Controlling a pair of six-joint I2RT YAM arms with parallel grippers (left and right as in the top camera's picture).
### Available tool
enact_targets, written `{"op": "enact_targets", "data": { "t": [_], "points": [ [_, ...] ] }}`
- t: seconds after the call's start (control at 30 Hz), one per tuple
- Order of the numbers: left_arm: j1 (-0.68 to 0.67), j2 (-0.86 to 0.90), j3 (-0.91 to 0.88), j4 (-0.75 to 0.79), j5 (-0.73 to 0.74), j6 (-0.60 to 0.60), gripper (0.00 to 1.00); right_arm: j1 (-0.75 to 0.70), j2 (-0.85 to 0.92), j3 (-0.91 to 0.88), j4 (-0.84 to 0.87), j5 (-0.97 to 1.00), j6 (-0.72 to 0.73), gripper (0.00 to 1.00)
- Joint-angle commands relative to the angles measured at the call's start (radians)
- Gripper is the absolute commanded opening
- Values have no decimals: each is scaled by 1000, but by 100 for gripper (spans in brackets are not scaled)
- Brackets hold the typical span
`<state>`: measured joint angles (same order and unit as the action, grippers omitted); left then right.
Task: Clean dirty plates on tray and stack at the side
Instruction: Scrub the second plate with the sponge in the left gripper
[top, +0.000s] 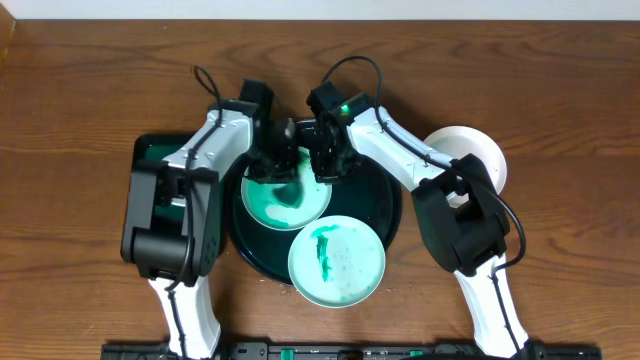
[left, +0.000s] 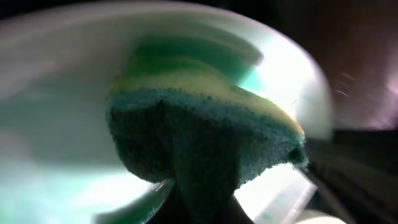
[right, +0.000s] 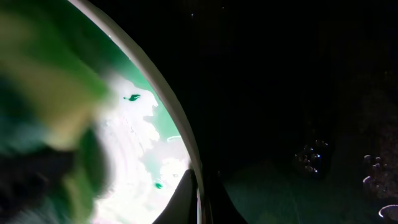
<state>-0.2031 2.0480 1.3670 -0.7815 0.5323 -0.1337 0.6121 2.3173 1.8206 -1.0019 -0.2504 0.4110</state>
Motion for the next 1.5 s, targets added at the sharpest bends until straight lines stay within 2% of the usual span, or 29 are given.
{"op": "enact_targets", "data": {
  "t": [0.0, 0.2, 0.23, 0.3, 0.37, 0.47, 0.63, 0.77, 0.9, 0.97, 1.0, 1.03, 1.1, 1.23, 1.47],
  "points": [
    [-36, 64, -41, 12, 199, 66, 7, 19, 34, -17, 18, 59, 11, 1],
    [-36, 64, -41, 9, 194, 70, 7, 19, 34, -17, 18, 59, 11, 1],
    [-36, 63, -41, -6, 138, 54, 7, 19, 34, -17, 18, 59, 11, 1],
    [-36, 63, -41, -37, -32, -52, 7, 19, 34, -17, 18, 59, 11, 1],
    [-36, 63, -41, -103, -324, -226, 7, 19, 34, -17, 18, 59, 11, 1],
    [-36, 63, -41, -172, -555, -349, 7, 18, 34, -17, 18, 59, 11, 1],
    [-36, 63, -31, -250, -755, -459, 7, 17, 34, -17, 19, 59, 11, 1],
    [-36, 61, -9, -294, -807, -478, 7, 17, 34, -17, 21, 59, 11, 1],
    [-43, 61, -8, -279, -758, -469, 7, 17, 34, -17, 23, 59, 11, 1],
    [-53, 61, -8, -204, -512, -283, 7, 17, 34, -17, 23, 60, 11, 1],
    [-56, 61, -9, -185, -431, -235, 7, 17, 34, -17, 23, 60, 11, 1],
    [-65, 61, -13, -132, -198, -120, 7, 16, 34, -17, 22, 59, 11, 1],
    [-75, 61, -15, -91, -21, -55, 7, 14, 34, -17, 20, 59, 11, 1],
    [-89, 62, -15, -55, 59, -73, 7, 13, 34, -17, 18, 59, 12, 1],
    [-90, 61, -21, 14, 58, -313, 7, 13, 34, -17, 18, 60, 20, 1]
  ]
}}
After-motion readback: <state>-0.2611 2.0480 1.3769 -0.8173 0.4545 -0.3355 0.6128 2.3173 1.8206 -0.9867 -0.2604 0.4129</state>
